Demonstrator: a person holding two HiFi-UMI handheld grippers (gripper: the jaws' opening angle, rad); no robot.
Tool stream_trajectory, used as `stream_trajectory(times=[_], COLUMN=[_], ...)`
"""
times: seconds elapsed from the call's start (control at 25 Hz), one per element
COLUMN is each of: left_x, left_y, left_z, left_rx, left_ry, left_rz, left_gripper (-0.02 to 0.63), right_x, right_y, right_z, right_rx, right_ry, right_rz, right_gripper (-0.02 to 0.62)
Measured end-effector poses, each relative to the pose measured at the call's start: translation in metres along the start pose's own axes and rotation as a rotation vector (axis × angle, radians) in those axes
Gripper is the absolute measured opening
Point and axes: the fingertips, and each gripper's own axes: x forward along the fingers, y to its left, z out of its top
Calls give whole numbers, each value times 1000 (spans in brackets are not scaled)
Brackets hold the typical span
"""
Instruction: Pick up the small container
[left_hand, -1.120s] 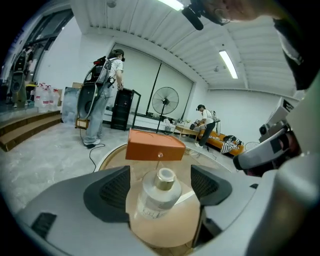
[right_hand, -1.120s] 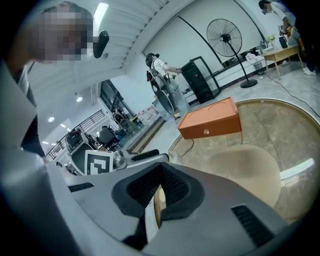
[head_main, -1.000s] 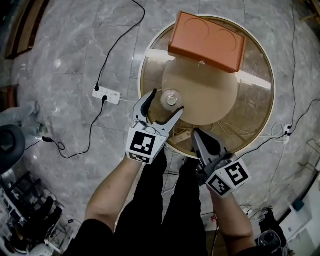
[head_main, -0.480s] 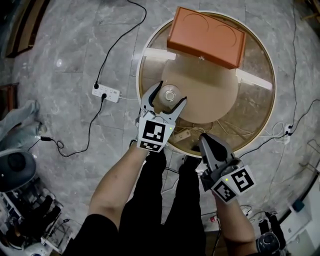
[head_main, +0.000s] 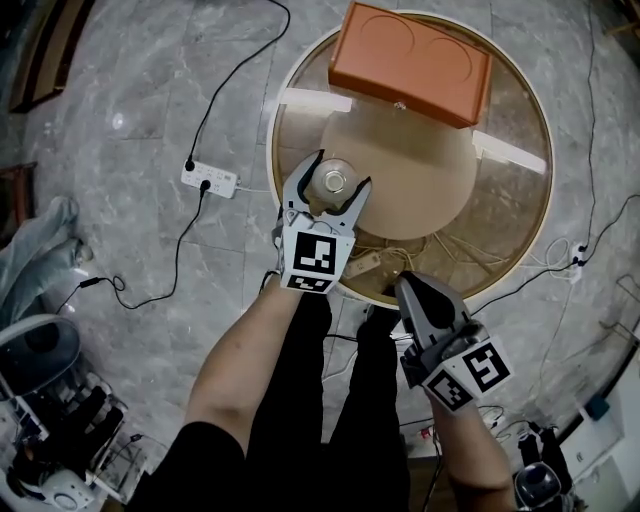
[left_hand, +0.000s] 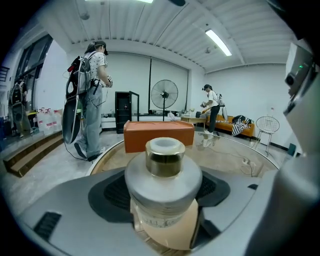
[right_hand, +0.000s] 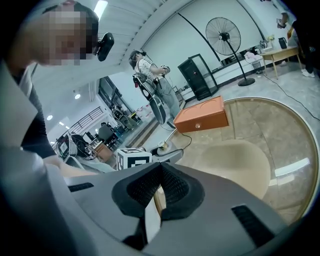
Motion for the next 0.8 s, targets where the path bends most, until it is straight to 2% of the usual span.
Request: stream_trajectory(times=[0.12,0.36,0.56,0.8], left_x=[0,-18,-64,-139], left_y=[2,9,6,2], left_z=[1,20,84,169], left_rx=[-45,-56,-37,-42], left_ry=[8,11,7,12], left_rz=[-9,3,13,26], left_gripper=[344,344,344,344], right_x=[-3,-22,-56,-110], right_y=[-1,8,30,89], right_z=[-3,6,33,81], right_rx=[6,26,28,-15], right_ry=[2,-16,-45,-70], right_rz=[-4,-25,-41,-36], right_gripper=[12,12,12,12])
